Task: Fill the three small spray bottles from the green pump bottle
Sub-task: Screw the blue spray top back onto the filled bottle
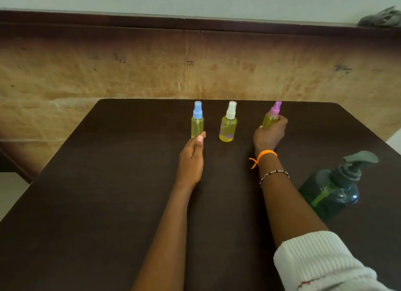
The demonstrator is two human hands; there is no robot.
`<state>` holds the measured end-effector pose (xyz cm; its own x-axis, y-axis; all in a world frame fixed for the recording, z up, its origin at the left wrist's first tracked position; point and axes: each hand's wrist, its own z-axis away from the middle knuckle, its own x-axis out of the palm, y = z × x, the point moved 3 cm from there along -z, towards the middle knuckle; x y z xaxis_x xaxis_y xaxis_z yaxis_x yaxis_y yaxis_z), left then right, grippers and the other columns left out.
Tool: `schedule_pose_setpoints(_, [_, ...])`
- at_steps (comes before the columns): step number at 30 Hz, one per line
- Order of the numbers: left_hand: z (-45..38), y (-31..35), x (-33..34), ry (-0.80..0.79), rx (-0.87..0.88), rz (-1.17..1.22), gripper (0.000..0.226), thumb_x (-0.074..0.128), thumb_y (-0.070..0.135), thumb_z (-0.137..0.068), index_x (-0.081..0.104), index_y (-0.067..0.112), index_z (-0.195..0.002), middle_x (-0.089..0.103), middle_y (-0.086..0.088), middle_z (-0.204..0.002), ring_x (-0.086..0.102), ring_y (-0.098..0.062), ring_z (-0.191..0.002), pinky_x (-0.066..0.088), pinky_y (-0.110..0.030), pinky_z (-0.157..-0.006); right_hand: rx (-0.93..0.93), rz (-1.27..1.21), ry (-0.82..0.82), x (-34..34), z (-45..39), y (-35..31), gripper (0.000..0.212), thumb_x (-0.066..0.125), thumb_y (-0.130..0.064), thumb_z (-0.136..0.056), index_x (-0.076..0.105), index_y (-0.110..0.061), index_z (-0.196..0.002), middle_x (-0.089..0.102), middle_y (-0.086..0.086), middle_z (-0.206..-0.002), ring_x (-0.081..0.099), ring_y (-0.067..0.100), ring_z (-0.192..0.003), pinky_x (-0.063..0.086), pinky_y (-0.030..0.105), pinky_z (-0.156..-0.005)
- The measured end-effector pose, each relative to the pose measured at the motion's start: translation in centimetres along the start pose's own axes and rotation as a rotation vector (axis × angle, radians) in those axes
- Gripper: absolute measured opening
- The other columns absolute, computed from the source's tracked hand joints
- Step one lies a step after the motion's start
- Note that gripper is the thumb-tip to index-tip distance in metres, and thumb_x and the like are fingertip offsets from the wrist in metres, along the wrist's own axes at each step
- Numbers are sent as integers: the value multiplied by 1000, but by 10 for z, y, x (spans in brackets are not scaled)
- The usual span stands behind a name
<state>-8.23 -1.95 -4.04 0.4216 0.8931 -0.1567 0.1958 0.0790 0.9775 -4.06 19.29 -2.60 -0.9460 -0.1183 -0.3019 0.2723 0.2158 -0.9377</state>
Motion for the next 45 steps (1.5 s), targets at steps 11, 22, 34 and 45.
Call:
schedule_pose_setpoints(11, [0, 3, 0, 21, 36, -28, 40, 34, 32, -102, 55, 17, -131, 55, 4, -133, 43, 2, -116, 31, -14, -93, -117, 44, -164, 9, 29, 1, 50, 57, 2, -85, 39, -4, -132, 50, 13, -131, 47, 29, -123, 39, 36, -102])
schedule_pose_setpoints(22, [16, 12, 4, 22, 31, -60, 27, 48, 17, -97, 63, 13, -119, 62, 0, -118, 55, -4, -101, 37, 2, -74, -306, 128, -538, -81, 155, -9, 58, 53, 3, -88, 30, -3, -141, 27, 12, -146, 31, 22, -137, 24, 24, -114])
schedule_pose_setpoints(34, [128, 56, 85, -499, 10, -14, 34, 46, 2, -95, 52, 11, -128, 56, 0, -115, 53, -7, -102, 38, 0, -75, -292, 25, 56, -225, 167, 21, 56, 71, -1, -75, 39, -19, -117, 33, -2, -112, 48, 27, -104, 49, 45, -88])
schedule_pose_setpoints(45, [126, 73, 99, -548, 46, 64, 47, 51, 8, -95, 40, 18, -140, 43, 3, -143, 53, -10, -121, 41, -19, -97, -209, 69, -373, -201, 104, 21, 74, 75, -9, -76, 34, -10, -137, 51, 8, -134, 49, 22, -124, 41, 28, -98])
